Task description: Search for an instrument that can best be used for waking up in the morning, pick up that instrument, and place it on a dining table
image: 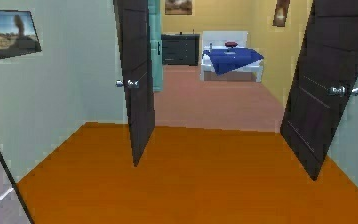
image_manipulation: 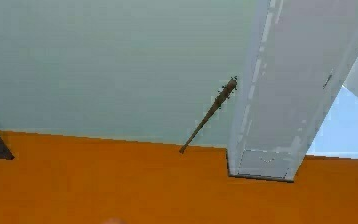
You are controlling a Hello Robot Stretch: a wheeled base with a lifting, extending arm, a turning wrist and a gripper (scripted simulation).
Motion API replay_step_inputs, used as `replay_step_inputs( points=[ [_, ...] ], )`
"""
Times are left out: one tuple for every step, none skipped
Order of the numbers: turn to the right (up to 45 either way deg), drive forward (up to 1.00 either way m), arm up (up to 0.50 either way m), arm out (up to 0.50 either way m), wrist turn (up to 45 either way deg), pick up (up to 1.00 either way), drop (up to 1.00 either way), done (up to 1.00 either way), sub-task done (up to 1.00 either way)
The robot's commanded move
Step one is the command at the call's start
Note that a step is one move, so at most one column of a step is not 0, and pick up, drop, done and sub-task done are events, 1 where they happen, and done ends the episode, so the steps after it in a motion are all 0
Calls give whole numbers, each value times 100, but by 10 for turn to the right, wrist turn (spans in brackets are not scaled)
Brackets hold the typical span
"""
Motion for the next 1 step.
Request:
replay_step_inputs(
  points=[
    [30,0,0,0,0,0,0,0,0]
  ],
)
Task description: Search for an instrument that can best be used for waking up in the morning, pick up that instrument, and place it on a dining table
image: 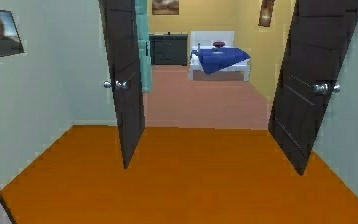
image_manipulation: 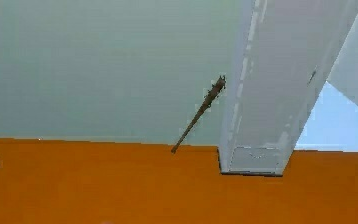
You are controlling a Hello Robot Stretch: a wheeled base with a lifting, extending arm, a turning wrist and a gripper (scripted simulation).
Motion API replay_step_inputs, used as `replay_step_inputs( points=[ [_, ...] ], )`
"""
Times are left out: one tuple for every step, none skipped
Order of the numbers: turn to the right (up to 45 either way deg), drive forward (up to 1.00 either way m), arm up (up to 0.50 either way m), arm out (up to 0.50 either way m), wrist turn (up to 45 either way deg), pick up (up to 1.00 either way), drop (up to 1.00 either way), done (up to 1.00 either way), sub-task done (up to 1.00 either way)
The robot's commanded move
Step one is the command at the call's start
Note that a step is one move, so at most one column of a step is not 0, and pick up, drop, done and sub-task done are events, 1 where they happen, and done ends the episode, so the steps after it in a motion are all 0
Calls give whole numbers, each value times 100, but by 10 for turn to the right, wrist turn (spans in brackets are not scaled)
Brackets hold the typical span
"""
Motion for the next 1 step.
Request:
replay_step_inputs(
  points=[
    [0,100,0,0,0,0,0,0,0]
  ],
)
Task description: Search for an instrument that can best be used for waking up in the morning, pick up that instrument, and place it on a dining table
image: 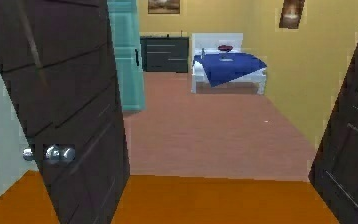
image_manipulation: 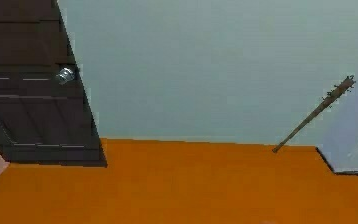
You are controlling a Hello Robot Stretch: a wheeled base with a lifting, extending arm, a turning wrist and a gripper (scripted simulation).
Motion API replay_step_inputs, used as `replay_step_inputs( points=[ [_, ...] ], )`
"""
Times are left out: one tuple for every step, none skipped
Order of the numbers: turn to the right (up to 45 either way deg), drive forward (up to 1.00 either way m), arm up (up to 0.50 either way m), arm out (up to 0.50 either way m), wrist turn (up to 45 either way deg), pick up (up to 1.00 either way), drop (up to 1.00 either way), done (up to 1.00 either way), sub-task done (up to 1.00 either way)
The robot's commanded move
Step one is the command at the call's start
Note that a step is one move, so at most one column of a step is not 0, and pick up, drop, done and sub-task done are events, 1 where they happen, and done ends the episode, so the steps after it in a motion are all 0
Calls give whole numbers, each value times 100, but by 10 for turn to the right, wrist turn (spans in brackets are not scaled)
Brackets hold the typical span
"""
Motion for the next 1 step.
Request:
replay_step_inputs(
  points=[
    [0,100,0,0,0,0,0,0,0]
  ],
)
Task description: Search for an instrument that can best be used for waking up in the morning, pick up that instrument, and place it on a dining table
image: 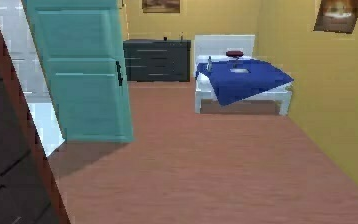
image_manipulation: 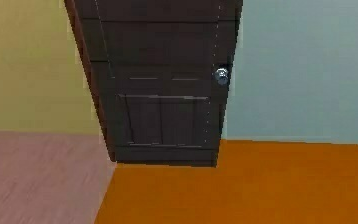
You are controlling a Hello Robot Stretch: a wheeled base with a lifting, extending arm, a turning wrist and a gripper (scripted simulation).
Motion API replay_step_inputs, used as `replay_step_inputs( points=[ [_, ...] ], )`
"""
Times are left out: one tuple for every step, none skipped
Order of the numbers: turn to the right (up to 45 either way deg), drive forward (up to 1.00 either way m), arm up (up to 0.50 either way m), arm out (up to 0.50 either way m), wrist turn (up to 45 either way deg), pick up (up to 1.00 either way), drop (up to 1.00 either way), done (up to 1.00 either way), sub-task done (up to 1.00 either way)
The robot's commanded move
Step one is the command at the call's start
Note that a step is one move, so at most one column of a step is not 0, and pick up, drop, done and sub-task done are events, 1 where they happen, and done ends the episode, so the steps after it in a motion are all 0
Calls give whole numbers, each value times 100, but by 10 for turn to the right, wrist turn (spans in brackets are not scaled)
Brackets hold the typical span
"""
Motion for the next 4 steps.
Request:
replay_step_inputs(
  points=[
    [0,80,0,0,0,0,0,0,0],
    [-90,0,0,0,0,0,0,0,0],
    [0,100,0,0,0,0,0,0,0],
    [0,100,0,0,0,0,0,0,0]
  ],
)
